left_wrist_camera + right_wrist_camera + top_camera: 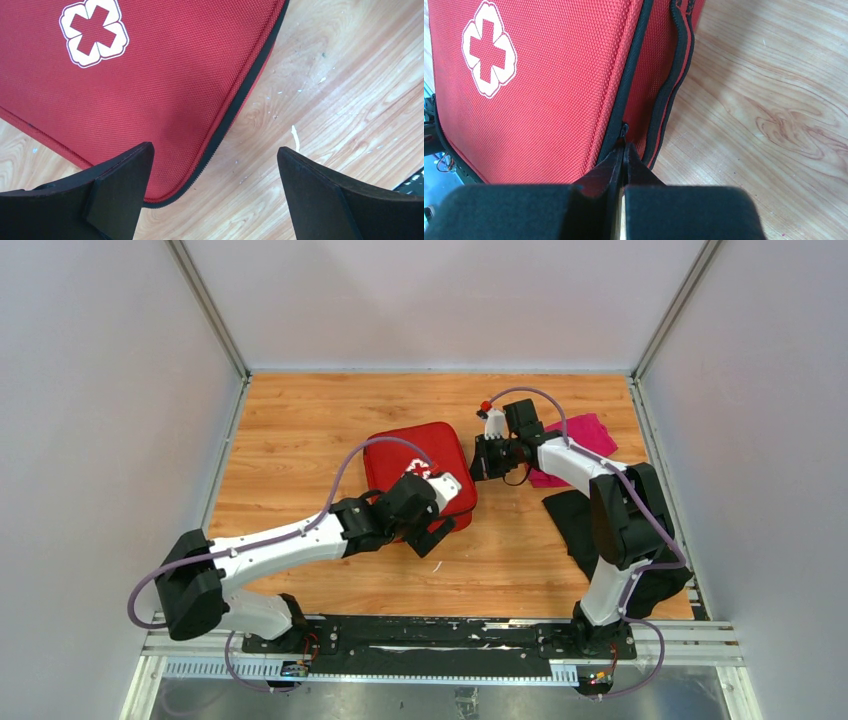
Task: Organize the medicine kit
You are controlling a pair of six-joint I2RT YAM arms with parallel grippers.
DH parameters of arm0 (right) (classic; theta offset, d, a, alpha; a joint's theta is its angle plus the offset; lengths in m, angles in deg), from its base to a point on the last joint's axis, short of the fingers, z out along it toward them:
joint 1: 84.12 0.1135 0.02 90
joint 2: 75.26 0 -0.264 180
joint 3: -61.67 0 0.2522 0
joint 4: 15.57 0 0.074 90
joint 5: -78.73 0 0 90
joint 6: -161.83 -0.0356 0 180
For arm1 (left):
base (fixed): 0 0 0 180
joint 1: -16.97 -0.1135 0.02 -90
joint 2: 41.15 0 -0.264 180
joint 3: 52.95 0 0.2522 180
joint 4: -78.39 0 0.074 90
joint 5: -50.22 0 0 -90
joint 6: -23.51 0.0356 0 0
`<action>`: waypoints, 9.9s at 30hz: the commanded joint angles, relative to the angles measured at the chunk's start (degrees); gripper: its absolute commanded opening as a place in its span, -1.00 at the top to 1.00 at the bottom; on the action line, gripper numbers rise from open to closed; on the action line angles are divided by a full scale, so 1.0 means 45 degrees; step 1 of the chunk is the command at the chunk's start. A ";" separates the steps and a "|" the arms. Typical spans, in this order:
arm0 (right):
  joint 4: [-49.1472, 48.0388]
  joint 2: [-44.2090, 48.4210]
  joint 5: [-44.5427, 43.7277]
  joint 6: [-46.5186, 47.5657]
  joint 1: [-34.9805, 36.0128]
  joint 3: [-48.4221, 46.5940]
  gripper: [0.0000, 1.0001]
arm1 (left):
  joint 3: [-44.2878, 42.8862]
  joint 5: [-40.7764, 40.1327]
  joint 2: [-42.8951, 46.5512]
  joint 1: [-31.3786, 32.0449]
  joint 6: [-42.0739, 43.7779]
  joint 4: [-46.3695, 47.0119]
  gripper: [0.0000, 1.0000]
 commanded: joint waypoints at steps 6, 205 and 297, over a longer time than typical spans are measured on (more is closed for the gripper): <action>0.0901 -0.0351 -0.0362 0.0121 0.0119 0.0241 1.00 | 0.0061 -0.2201 -0.0859 0.0455 0.0551 0.0339 -0.98; 0.0857 0.0861 -0.0833 0.2357 0.0251 -0.0455 1.00 | 0.3371 0.2771 0.4013 -0.0775 0.5503 0.4118 -0.99; -0.2041 0.6873 -0.4838 -0.3842 0.5549 0.6483 0.51 | 0.4328 0.0167 0.1960 -0.0384 0.3780 0.6873 -0.83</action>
